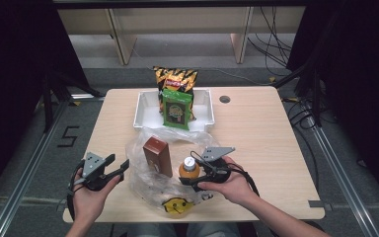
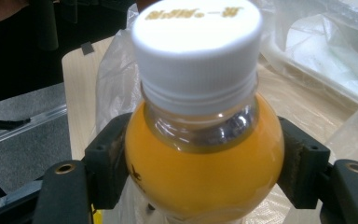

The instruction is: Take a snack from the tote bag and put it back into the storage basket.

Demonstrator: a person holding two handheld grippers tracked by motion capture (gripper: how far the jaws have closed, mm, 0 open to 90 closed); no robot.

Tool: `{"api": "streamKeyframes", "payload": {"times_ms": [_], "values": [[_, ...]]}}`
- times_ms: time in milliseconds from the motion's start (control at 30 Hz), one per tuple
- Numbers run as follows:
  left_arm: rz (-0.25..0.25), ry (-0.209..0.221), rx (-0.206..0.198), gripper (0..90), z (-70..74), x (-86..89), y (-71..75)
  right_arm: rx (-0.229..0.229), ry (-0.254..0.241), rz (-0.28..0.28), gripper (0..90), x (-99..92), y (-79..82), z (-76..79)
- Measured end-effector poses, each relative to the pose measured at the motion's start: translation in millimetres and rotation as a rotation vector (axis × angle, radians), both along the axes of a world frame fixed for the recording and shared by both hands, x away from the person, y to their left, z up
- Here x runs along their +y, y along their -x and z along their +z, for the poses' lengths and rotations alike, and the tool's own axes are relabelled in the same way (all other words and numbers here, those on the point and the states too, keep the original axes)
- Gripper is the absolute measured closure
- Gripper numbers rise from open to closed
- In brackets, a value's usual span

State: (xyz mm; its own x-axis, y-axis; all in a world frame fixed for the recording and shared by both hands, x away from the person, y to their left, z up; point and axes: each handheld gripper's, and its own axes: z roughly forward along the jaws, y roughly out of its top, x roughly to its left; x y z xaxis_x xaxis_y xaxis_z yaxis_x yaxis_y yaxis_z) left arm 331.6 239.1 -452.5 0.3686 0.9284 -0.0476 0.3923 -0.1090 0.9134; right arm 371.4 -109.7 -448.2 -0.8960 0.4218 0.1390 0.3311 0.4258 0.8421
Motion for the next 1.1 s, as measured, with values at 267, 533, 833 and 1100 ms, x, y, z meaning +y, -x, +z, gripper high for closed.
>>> {"api": "streamKeyframes", "payload": {"times_ms": [267, 533, 833, 1100], "values": [[-0.008, 0.001, -0.008, 42.1, 1.6, -1.3, 0.7, -0.007, -0.013, -0.003, 30.9, -2.3, -0.9, 8.6], [-0.005, -0.001, -0.013, 42.1, 2.5, -1.6, 1.3, -0.007, -0.052, -0.023, 30.9, -3.0, -2.1, 15.8], [-0.006, 0.001, -0.014, 42.1, 2.7, -1.4, 1.3, 0.006, -0.060, -0.024, 30.9, -3.5, -4.5, 20.9], [-0.006, 0.003, -0.014, 42.2, 2.7, -1.0, 1.2, -0.011, -0.063, -0.034, 30.9, -4.7, -7.4, 27.0]]}}
